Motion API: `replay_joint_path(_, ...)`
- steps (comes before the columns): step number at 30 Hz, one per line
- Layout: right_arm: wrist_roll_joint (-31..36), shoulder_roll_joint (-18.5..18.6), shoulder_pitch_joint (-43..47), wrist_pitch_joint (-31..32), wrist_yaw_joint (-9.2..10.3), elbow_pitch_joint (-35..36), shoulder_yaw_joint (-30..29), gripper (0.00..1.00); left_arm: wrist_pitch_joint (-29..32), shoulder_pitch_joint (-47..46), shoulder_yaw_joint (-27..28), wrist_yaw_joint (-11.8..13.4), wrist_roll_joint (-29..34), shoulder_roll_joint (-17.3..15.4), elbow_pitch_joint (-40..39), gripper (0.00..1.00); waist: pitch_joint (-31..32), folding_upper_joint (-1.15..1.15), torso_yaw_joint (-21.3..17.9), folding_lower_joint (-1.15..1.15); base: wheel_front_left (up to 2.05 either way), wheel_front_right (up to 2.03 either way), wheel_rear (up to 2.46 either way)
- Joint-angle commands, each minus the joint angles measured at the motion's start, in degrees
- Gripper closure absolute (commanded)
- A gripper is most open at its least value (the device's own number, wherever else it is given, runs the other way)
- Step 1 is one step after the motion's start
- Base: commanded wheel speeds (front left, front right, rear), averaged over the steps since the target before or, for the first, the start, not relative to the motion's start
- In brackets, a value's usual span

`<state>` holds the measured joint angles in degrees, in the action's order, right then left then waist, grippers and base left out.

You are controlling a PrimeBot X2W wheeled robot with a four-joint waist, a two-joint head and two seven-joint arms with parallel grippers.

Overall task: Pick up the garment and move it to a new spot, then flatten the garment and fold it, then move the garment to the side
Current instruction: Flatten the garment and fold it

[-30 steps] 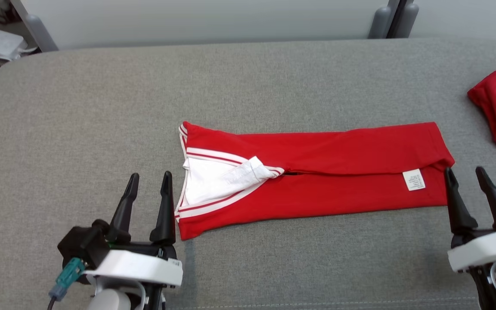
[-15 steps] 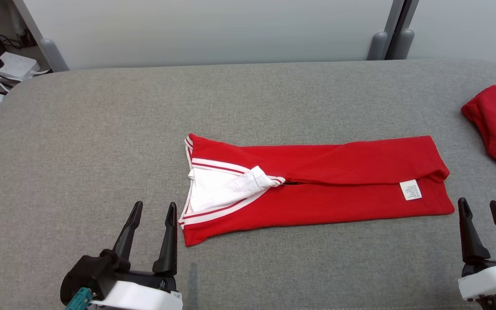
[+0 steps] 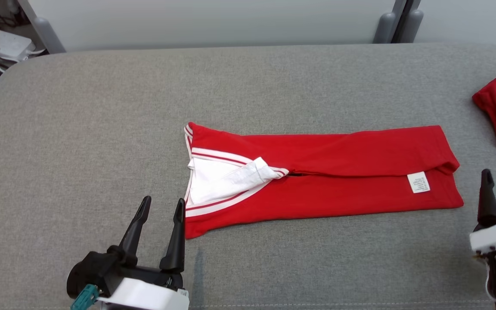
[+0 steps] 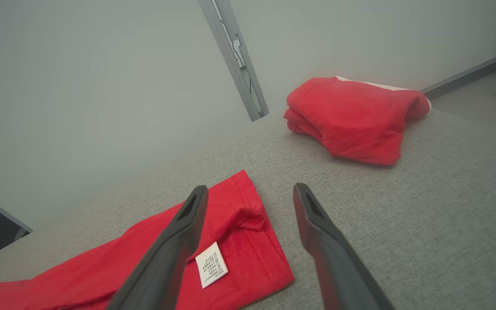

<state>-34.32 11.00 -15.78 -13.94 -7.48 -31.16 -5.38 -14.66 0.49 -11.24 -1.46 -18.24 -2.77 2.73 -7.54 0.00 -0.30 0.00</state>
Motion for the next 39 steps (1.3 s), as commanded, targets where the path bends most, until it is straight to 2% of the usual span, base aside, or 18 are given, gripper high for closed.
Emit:
replay_joint_path(1,-1.08,0.57,-3.36,0.72,-0.01,-1.40,-0.07,0.00,-0.33,-3.07,1.41,-0.06,0.15,-0.11,-1.69,0.00,-0.95,0.00,0.53,0.00,0.00,0.00,0.00)
replay_joint_path(8,-2.20,1.07,-12.97,6.15,-0.01,-15.28,-1.32,0.00,-0.34,-4.93,0.20,-0.28,-0.07,-0.11,-1.74,0.00,-3.44,0.00,2.07,0.00,0.00,0.00,0.00)
replay_joint_path(15,-2.52,2.20,-18.91,7.20,-0.01,-24.47,0.72,0.00,-0.34,-5.80,-0.93,-0.05,-0.30,-0.11,-0.84,0.00,-4.89,0.00,3.25,0.00,0.00,0.00,0.00)
replay_joint_path(32,-7.85,3.88,-23.87,9.23,-0.01,-34.72,4.66,0.00,-0.34,-7.46,-2.23,-0.38,-0.58,-0.11,0.11,0.00,-5.36,0.00,4.50,0.00,0.00,0.00,0.00)
replay_joint_path(33,-8.28,3.85,-23.87,9.48,-0.01,-35.01,4.87,0.12,-0.34,-7.45,-2.17,-0.45,-0.59,-0.11,0.16,0.00,-5.32,0.00,4.59,0.00,0.00,0.00,0.00)
replay_joint_path(35,-9.05,3.70,-23.78,10.01,-0.01,-35.45,5.41,0.47,-0.34,-7.40,-2.04,-0.62,-0.59,-0.11,0.20,0.00,-5.25,0.00,4.78,0.00,0.00,0.00,0.00)
replay_joint_path(36,-9.33,3.63,-23.72,10.26,-0.01,-35.60,5.78,0.57,-0.34,-7.38,-1.98,-0.71,-0.50,-0.11,0.26,0.00,-5.19,0.00,4.87,0.00,0.00,0.00,0.00)
replay_joint_path(37,-9.62,3.53,-23.65,10.49,-0.01,-35.78,6.10,0.75,-0.34,-7.36,-1.89,-0.79,-0.44,-0.11,0.29,0.00,-5.12,0.00,4.93,0.00,0.00,0.00,0.00)
replay_joint_path(38,-9.87,3.48,-23.62,10.66,-0.01,-35.89,6.42,1.00,-0.34,-7.34,-1.82,-0.83,-0.43,-0.11,0.29,0.00,-5.06,0.00,4.99,0.00,0.00,0.00,0.00)
replay_joint_path(39,-10.01,3.50,-23.55,10.86,-0.01,-35.93,6.89,1.00,-0.34,-7.33,-1.76,-0.86,-0.45,-0.11,0.28,0.00,-5.02,0.00,5.05,0.00,0.00,0.00,0.00)
